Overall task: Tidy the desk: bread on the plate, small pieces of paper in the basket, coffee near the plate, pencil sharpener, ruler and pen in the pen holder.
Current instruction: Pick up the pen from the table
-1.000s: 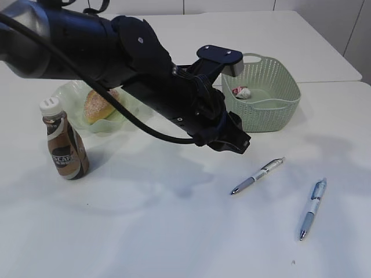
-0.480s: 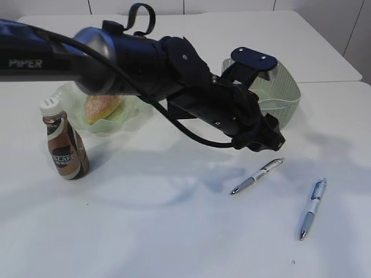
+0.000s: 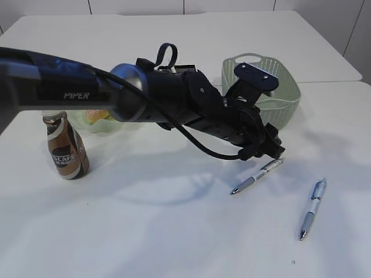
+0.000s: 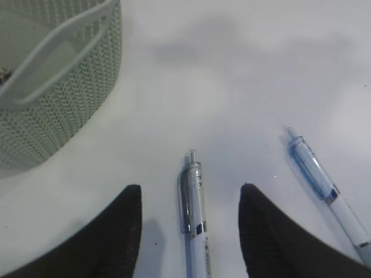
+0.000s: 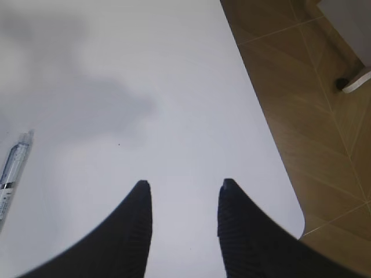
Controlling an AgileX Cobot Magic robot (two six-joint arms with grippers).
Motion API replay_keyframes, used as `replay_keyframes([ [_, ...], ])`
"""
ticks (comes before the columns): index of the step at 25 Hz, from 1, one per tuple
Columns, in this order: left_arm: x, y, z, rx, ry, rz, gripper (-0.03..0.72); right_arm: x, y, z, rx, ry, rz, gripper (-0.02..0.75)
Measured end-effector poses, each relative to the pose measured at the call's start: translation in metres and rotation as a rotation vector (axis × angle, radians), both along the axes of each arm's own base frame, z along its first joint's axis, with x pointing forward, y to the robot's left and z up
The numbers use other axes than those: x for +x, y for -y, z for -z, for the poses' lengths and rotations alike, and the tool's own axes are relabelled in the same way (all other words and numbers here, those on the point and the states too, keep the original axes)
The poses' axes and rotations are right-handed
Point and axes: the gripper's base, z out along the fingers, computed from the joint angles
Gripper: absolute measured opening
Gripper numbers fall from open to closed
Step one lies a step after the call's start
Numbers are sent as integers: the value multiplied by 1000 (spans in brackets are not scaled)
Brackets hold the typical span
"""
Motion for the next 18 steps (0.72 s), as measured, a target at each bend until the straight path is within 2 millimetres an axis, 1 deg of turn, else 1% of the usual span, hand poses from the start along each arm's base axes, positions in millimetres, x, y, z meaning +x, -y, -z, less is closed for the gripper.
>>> replay_keyframes([
  [6, 0, 3, 25, 15, -40, -17, 382, 1, 0, 0, -2, 10, -3, 317],
  [14, -18, 22, 40, 32, -22, 15, 382, 2, 0, -1, 3, 19, -5, 315],
  [18, -18, 23, 50, 43, -20, 10, 382, 2, -1, 0, 6, 21, -5, 314],
])
